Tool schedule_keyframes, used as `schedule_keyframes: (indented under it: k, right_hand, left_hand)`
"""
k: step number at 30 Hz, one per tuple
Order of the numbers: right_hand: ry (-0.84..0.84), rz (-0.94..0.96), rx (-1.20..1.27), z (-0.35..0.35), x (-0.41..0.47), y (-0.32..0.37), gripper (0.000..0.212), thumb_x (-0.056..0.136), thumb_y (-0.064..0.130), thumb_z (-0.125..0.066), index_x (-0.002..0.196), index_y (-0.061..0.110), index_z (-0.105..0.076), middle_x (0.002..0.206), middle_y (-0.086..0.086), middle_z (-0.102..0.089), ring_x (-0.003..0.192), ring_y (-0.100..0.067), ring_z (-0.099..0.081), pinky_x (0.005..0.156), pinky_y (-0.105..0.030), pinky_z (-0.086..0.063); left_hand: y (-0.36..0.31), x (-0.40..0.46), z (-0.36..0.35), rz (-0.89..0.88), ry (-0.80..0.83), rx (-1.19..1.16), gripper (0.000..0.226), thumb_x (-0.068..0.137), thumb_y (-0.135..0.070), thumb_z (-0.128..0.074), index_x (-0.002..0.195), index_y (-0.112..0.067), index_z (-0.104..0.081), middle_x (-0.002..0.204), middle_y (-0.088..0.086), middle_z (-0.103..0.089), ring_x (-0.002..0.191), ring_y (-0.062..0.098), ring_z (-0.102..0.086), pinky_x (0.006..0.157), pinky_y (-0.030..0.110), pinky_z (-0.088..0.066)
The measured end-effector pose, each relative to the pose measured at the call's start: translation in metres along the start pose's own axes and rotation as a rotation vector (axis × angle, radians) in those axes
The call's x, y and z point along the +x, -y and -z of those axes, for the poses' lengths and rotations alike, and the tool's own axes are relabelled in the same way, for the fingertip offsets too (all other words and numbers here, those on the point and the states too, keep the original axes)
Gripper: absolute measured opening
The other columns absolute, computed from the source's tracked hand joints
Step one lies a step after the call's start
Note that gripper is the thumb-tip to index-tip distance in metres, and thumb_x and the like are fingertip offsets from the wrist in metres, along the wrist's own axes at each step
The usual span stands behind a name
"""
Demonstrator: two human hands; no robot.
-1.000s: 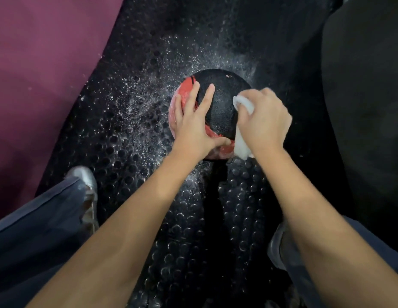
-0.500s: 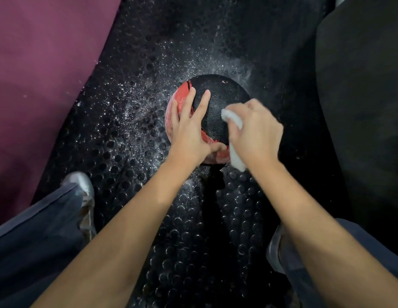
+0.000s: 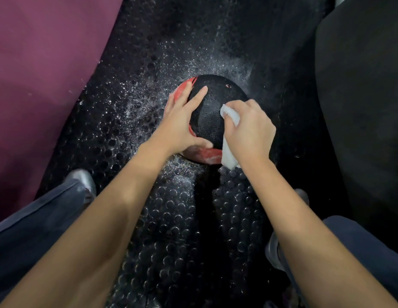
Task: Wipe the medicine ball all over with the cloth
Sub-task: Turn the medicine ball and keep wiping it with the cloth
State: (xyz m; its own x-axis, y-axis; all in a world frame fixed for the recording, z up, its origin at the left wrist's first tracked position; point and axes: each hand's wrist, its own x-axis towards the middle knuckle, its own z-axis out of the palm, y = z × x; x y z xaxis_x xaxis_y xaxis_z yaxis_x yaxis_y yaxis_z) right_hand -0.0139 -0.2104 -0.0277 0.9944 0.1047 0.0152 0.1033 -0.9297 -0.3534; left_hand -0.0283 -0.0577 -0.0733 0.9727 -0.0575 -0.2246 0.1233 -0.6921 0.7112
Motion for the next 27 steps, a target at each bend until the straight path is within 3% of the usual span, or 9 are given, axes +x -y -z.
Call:
schedule_keyframes:
  k: [5, 9, 13, 17, 21, 25, 27]
  right_hand:
    - [0.047, 0.046, -0.056, 0.005, -0.001, -0.005, 0.023, 0.092, 0.024, -0.049, 0.107, 0.030, -0.065, 0.103, -0.001, -0.057, 0.092, -0.024, -0.057, 0.068, -0.033, -0.038]
    - [-0.004, -0.006, -0.086, 0.009, 0.006, -0.007, 0.021, 0.092, 0.021, -0.050, 0.102, 0.028, -0.067, 0.100, -0.004, -0.056, 0.089, -0.027, -0.056, 0.065, -0.034, -0.037]
    - [-0.014, 0.209, -0.184, 0.005, -0.011, -0.006, 0.019, 0.088, 0.019, -0.055, 0.099, 0.022, -0.069, 0.093, -0.006, -0.057, 0.082, -0.029, -0.056, 0.059, -0.031, -0.032]
    - [0.002, 0.082, -0.199, 0.015, 0.015, -0.005, 0.021, 0.092, 0.023, -0.050, 0.104, 0.025, -0.066, 0.102, -0.005, -0.055, 0.093, -0.029, -0.055, 0.067, -0.035, -0.036]
    - [0.044, 0.288, -0.273, 0.005, -0.012, 0.009, 0.016, 0.081, 0.020, -0.064, 0.096, 0.020, -0.069, 0.092, -0.007, -0.058, 0.081, -0.030, -0.058, 0.056, -0.030, -0.030]
    - [0.051, 0.200, -0.312, 0.014, 0.022, 0.007, 0.023, 0.093, 0.023, -0.048, 0.109, 0.025, -0.064, 0.107, -0.005, -0.054, 0.098, -0.027, -0.054, 0.066, -0.032, -0.032]
    - [0.064, 0.193, -0.345, 0.014, 0.019, 0.011, 0.022, 0.093, 0.023, -0.048, 0.108, 0.024, -0.064, 0.106, -0.005, -0.054, 0.097, -0.027, -0.055, 0.065, -0.033, -0.033]
  left_hand:
    - [-0.005, -0.014, -0.013, 0.097, -0.143, -0.155, 0.142, 0.050, -0.044, -0.091, 0.155, -0.015, -0.001, 0.163, 0.000, 0.005, 0.149, 0.015, 0.010, 0.118, 0.030, 0.005]
    - [-0.011, -0.014, -0.022, 0.068, -0.171, -0.078, 0.141, 0.051, -0.049, -0.090, 0.155, -0.010, -0.002, 0.163, 0.004, 0.002, 0.149, 0.019, 0.010, 0.122, 0.042, 0.001]
    - [-0.016, -0.010, -0.027, 0.055, -0.171, -0.020, 0.139, 0.052, -0.050, -0.088, 0.154, -0.007, -0.003, 0.163, 0.006, 0.001, 0.150, 0.021, 0.008, 0.122, 0.044, -0.002]
    - [-0.017, -0.015, -0.027, 0.040, -0.191, -0.003, 0.140, 0.051, -0.049, -0.090, 0.154, -0.006, -0.005, 0.163, 0.007, -0.001, 0.150, 0.021, 0.006, 0.122, 0.043, -0.002]
    - [-0.010, -0.018, -0.024, 0.061, -0.177, -0.029, 0.143, 0.047, -0.049, -0.089, 0.154, -0.005, -0.005, 0.163, 0.008, -0.001, 0.150, 0.021, 0.006, 0.122, 0.044, -0.003]
    - [-0.018, -0.019, -0.027, 0.056, -0.159, 0.038, 0.144, 0.048, -0.050, -0.089, 0.154, -0.006, -0.003, 0.163, 0.006, 0.002, 0.150, 0.021, 0.009, 0.122, 0.044, -0.002]
    - [-0.019, -0.019, -0.028, 0.060, -0.156, 0.053, 0.143, 0.048, -0.049, -0.089, 0.154, -0.007, -0.003, 0.163, 0.006, 0.002, 0.150, 0.020, 0.010, 0.122, 0.043, -0.001]
